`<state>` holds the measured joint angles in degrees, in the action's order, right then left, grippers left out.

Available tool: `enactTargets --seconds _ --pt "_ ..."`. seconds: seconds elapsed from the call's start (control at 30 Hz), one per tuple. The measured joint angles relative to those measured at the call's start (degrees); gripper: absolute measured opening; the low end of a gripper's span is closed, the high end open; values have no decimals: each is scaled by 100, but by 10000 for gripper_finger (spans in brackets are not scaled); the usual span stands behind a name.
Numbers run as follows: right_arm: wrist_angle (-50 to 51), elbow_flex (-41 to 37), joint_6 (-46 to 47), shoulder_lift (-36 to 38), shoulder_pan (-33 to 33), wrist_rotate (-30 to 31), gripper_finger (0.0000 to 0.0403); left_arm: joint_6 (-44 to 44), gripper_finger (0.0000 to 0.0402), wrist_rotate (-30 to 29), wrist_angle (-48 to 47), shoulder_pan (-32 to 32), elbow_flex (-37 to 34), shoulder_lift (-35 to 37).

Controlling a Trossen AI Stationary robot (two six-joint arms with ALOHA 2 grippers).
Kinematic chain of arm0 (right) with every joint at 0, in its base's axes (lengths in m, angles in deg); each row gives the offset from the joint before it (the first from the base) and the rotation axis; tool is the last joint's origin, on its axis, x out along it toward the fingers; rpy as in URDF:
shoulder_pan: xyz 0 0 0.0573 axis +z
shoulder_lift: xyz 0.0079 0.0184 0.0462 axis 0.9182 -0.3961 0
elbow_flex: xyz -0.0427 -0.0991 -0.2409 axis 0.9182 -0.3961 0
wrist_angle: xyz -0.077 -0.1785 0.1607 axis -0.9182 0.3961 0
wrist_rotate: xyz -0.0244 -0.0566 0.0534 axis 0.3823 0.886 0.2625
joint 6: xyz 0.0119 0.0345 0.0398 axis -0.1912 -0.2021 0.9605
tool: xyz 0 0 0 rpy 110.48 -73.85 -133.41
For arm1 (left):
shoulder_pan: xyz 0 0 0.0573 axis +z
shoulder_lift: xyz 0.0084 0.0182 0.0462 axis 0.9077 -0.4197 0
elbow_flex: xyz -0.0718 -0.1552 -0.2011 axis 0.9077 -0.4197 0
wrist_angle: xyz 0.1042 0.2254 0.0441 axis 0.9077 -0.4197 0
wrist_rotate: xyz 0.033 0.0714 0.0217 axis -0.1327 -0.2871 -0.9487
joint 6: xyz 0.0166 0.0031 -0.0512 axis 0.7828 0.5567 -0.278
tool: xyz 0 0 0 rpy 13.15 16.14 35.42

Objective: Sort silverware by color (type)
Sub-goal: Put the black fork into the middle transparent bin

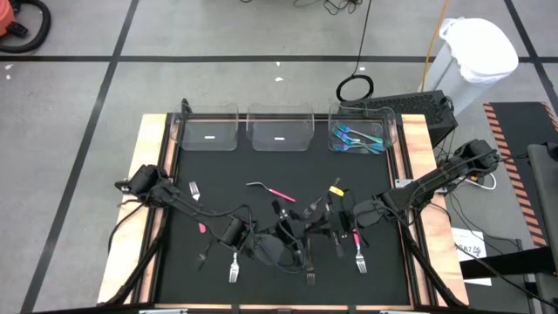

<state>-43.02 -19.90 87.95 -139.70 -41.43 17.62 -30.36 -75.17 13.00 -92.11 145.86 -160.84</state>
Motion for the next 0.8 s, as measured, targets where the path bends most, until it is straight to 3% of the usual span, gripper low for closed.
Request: enactTargets --seconds 0.3,0.57,0.8 --pt "4 0 -6 0 -7 45 9 195 14 43 141 -25 0 -18" --pt "-17 11 -202 2 7 286 29 320 6 -27 319 -91 0 -22" --pt "5 9 -234 -2 39 881 110 456 4 -481 390 -112 0 -22"
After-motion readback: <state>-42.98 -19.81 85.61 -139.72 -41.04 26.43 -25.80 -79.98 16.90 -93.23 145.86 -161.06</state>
